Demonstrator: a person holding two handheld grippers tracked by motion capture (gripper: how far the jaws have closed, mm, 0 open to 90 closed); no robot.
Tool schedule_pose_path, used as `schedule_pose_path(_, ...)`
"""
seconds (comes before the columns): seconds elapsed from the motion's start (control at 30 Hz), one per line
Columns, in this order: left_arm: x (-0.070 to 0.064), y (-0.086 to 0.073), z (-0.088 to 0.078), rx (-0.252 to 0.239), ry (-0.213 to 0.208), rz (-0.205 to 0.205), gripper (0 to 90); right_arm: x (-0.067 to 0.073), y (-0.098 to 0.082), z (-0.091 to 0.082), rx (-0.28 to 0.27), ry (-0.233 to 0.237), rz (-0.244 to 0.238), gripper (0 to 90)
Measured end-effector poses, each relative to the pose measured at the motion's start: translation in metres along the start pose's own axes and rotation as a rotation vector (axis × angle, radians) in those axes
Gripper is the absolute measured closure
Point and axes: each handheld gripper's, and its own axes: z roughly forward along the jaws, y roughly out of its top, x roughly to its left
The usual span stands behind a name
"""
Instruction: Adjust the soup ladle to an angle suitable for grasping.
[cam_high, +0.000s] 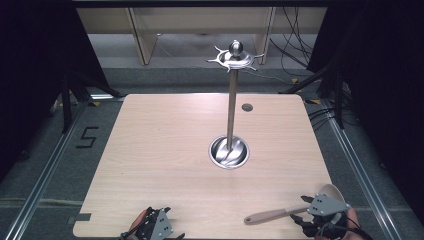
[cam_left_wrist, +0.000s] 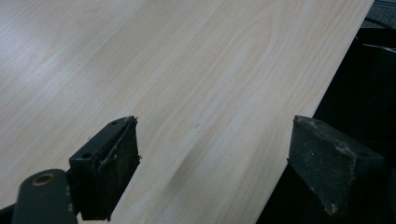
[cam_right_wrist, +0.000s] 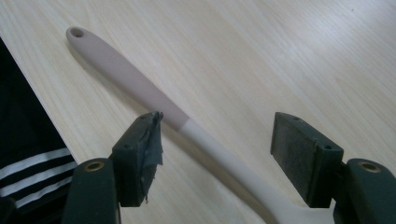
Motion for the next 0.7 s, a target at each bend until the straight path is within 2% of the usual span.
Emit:
schedule_pose_path(0.03,0.000,0.000,0.000,0.000,0.000,0.003,15.5,-0.001,0.002,0.002,0.010,0.016,-0.016,36.0)
schedule_pose_path(0.07,0.000,0.000,0.000,-0.001,0.000,0.004,15.5,0.000,0.003,0.002,0.020,0.022,-0.006,37.4)
schedule_pose_path(0.17,0.000,0.000,0.000,-0.002,-0.004,0.001,15.5,-0.001,0.007,0.007,0.051,0.038,-0.070,40.1)
schedule_pose_path(0.2,-0.001,0.000,0.001,-0.012,-0.006,-0.010,15.5,-0.001,0.009,0.008,0.065,0.039,-0.072,40.7)
schedule_pose_path(0.27,-0.001,0.000,0.001,-0.013,-0.006,-0.011,15.5,-0.001,0.013,0.009,0.085,0.051,-0.108,42.1)
schedule_pose_path(0.3,-0.001,0.000,0.001,-0.014,-0.006,-0.012,15.5,-0.002,0.016,0.011,0.094,0.072,-0.144,43.2)
schedule_pose_path(0.33,-0.001,0.000,0.001,-0.013,-0.006,-0.012,15.5,-0.003,0.017,0.012,0.095,0.070,-0.158,43.4)
schedule_pose_path(0.4,0.000,0.000,0.000,-0.001,-0.004,0.001,15.5,-0.002,0.021,0.013,0.113,0.070,-0.154,44.2)
schedule_pose_path(0.43,0.000,0.000,0.000,0.000,-0.002,0.002,15.5,-0.003,0.023,0.014,0.104,0.073,-0.184,44.9)
schedule_pose_path(0.47,0.001,0.000,0.001,-0.005,-0.001,0.001,15.5,-0.001,0.025,0.014,0.131,0.074,-0.160,45.8)
schedule_pose_path(0.5,0.001,0.000,0.000,0.004,0.000,0.003,15.5,-0.003,0.027,0.015,0.147,0.075,-0.184,46.4)
schedule_pose_path(0.53,0.001,0.000,0.000,0.004,0.000,0.003,15.5,-0.003,0.027,0.015,0.147,0.075,-0.184,46.4)
schedule_pose_path(0.57,0.000,0.000,0.000,-0.001,-0.005,-0.001,15.5,-0.003,0.031,0.019,0.169,0.100,-0.245,47.1)
schedule_pose_path(0.67,0.000,0.000,0.000,-0.002,-0.006,-0.002,15.5,-0.003,0.034,0.024,0.212,0.133,-0.284,48.2)
schedule_pose_path(0.7,-0.001,0.000,0.001,-0.013,-0.007,-0.016,15.5,-0.003,0.035,0.026,0.219,0.137,-0.296,48.6)
